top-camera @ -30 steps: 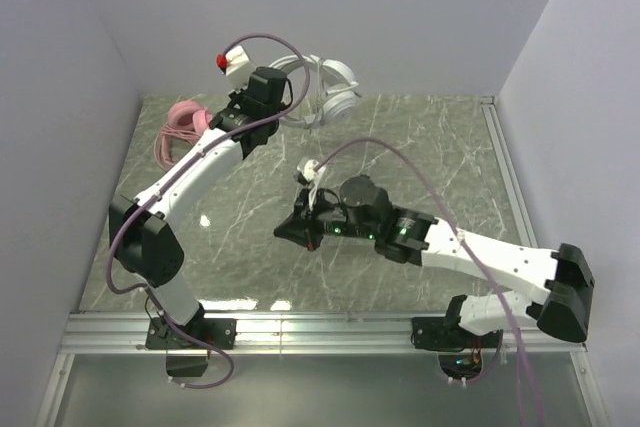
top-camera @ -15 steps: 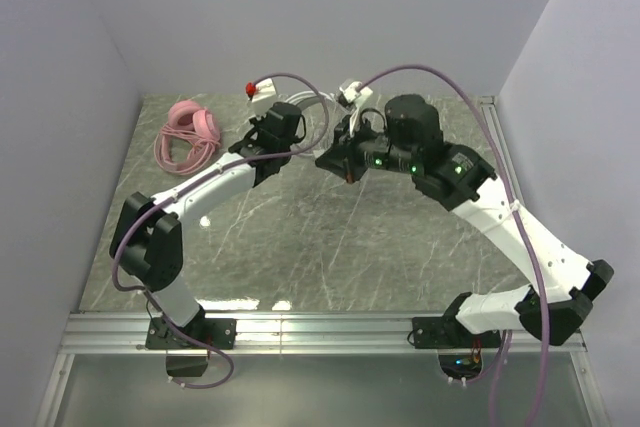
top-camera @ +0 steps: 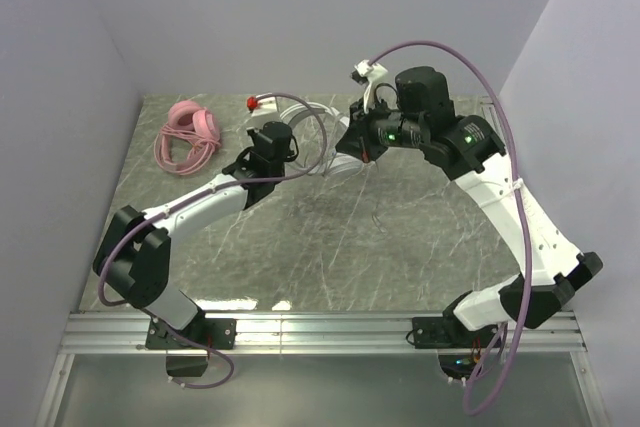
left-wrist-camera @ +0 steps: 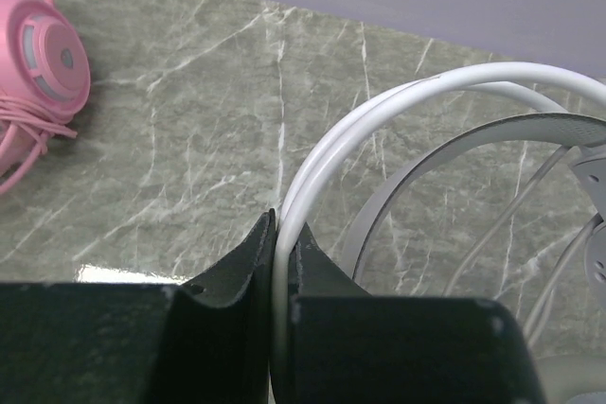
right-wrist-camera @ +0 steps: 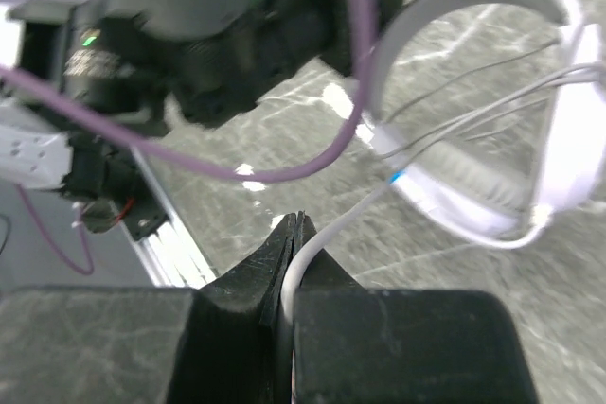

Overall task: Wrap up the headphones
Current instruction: Wrap the headphone cable with the right arm

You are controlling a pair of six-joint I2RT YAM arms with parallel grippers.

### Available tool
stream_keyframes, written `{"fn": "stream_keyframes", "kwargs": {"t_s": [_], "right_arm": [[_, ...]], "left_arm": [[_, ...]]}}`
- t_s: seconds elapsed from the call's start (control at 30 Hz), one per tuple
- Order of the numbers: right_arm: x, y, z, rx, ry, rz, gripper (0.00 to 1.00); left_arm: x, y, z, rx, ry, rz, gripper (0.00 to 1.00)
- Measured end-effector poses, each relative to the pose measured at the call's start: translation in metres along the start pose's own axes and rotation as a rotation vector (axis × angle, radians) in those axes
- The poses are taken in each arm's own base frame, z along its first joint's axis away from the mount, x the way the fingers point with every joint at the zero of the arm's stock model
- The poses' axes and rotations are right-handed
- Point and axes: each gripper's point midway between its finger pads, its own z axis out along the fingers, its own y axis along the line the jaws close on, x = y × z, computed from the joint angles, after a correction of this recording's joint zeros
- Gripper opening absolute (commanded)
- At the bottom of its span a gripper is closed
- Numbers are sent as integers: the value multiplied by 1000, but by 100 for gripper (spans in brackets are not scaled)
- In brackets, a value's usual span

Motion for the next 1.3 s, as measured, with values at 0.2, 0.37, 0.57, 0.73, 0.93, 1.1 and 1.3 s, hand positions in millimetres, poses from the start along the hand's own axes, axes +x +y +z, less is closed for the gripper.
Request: {"fn": "stream_keyframes", "kwargs": {"t_s": [0.2, 0.37, 0.57, 0.73, 0.93, 1.1, 1.3], "right_arm": [[-8, -21, -2, 93, 16, 7, 0], [-4, -26, 3, 102, 44, 16, 0], [-6, -47, 4, 186, 49, 12, 0], [8, -98, 16, 349, 122, 37, 0], [33, -130, 34, 403, 222, 68, 0], [36, -143, 38, 442, 248, 54, 0], [39, -163, 32, 477, 250, 47, 0]], "left_arm": [[-4, -9, -15, 16, -50, 61, 0], [0, -15, -24, 9, -57, 110, 0], [5, -17, -29, 17, -55, 128, 0], [13, -7, -38, 14, -25, 148, 0], [7, 13, -55, -7, -35, 157, 0], [-6, 17, -71, 35, -54, 156, 0], [-16, 7, -99, 191, -49, 136, 0]]}}
